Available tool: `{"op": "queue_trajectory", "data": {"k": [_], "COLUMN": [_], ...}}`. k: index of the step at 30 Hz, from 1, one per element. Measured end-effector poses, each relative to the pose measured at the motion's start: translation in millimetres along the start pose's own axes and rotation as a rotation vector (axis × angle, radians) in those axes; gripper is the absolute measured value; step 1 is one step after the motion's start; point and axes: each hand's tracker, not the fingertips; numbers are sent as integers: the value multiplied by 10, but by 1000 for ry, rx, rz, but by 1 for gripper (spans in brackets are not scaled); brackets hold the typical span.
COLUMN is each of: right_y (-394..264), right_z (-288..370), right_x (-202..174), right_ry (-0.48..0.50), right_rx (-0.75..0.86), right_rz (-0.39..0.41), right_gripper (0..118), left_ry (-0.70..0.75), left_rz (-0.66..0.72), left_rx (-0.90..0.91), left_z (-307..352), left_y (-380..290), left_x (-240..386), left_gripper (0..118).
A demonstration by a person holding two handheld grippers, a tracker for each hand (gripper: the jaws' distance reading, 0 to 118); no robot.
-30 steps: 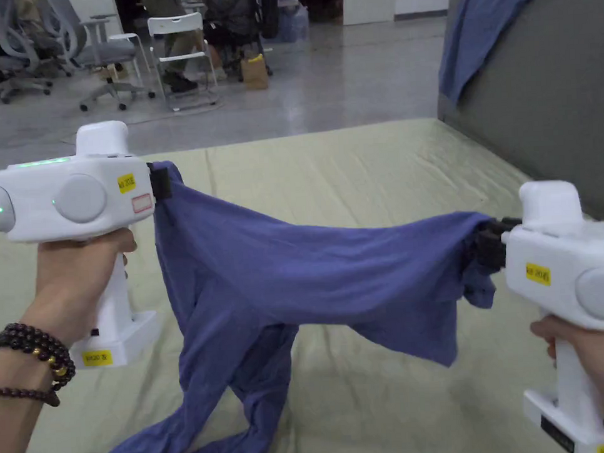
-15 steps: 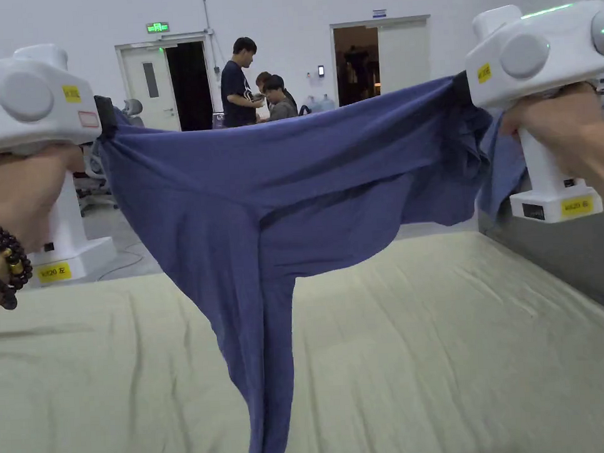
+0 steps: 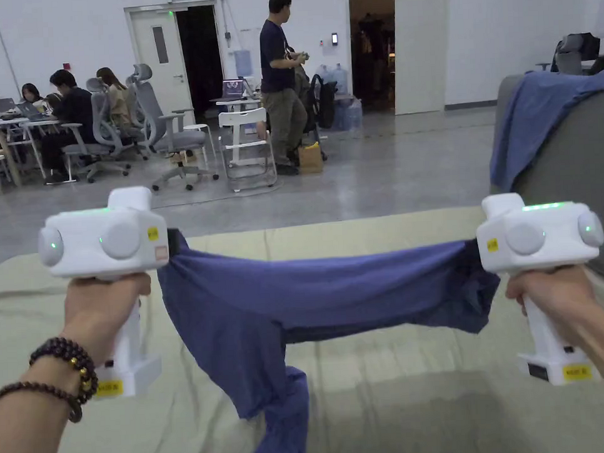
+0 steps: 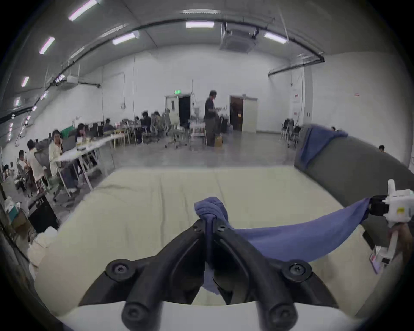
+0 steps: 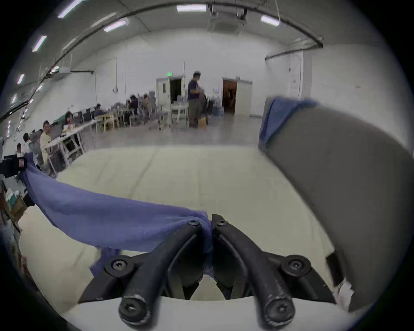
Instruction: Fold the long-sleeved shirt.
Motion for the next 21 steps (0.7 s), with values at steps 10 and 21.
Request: {"op": "queue_trajectory", "data": {"k": [10,21], "right_y": [-1159,-2973], "right_z": [94,797], "right_x": [51,17], "right_ry": [67,183], "right_rx": [-96,-373], "right_rz": [102,253], "right_gripper": [3,3], "left_ry": [-50,-92], "left_rz": [2,-17], "left_rx": [-111,-500], "left_z": [350,1163], "left_y": [-1191,-3181], "left_x": [28,-263], "left_gripper": [2,2]}}
